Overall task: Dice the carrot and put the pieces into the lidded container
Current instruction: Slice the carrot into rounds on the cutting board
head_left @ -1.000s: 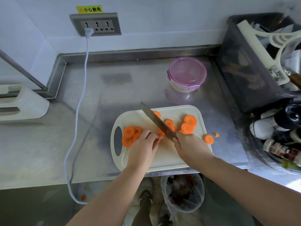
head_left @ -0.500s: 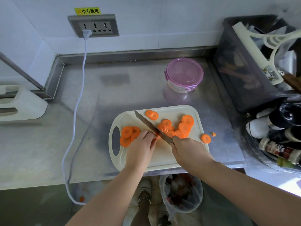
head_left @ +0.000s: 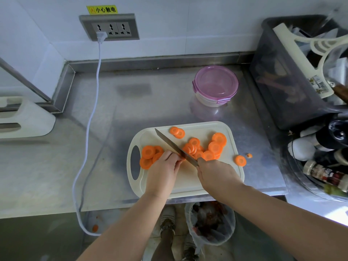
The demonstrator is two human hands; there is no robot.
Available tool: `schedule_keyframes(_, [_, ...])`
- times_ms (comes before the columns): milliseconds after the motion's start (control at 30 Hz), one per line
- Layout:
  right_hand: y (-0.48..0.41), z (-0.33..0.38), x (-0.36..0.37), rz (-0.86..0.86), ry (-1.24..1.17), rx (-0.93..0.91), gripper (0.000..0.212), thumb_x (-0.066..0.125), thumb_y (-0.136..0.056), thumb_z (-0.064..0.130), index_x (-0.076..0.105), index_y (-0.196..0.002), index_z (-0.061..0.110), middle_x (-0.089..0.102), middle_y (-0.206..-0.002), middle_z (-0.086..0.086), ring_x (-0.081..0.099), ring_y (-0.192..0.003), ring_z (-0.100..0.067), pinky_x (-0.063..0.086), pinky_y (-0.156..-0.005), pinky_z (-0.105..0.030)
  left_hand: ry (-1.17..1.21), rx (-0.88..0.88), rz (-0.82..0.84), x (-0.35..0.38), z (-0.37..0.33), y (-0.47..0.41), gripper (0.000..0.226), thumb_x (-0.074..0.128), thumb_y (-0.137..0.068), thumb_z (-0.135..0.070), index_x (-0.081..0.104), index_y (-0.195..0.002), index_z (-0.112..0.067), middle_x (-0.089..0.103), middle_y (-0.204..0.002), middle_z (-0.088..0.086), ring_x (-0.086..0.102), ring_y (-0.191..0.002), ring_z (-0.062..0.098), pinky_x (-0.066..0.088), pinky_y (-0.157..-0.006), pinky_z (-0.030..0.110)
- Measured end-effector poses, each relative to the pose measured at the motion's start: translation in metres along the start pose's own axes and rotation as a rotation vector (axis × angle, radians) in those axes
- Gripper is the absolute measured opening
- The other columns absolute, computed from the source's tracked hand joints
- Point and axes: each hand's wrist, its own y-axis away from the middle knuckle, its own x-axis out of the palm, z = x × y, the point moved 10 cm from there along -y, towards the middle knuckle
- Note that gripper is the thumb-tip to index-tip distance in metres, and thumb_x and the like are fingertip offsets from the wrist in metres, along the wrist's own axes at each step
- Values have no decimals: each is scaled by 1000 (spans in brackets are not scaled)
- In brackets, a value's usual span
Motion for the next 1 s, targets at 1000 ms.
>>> schedule_keyframes(1000, [6, 0, -9, -82, -71, -1, 17, 34, -102, 23, 44, -114, 14, 34, -66, 2, 43, -60, -24, 26, -45, -28, -10, -34, 24, -1, 0, -2, 8, 75, -80, -13, 68, -82, -13, 64, -86, 0, 64, -61, 21, 48, -44, 25])
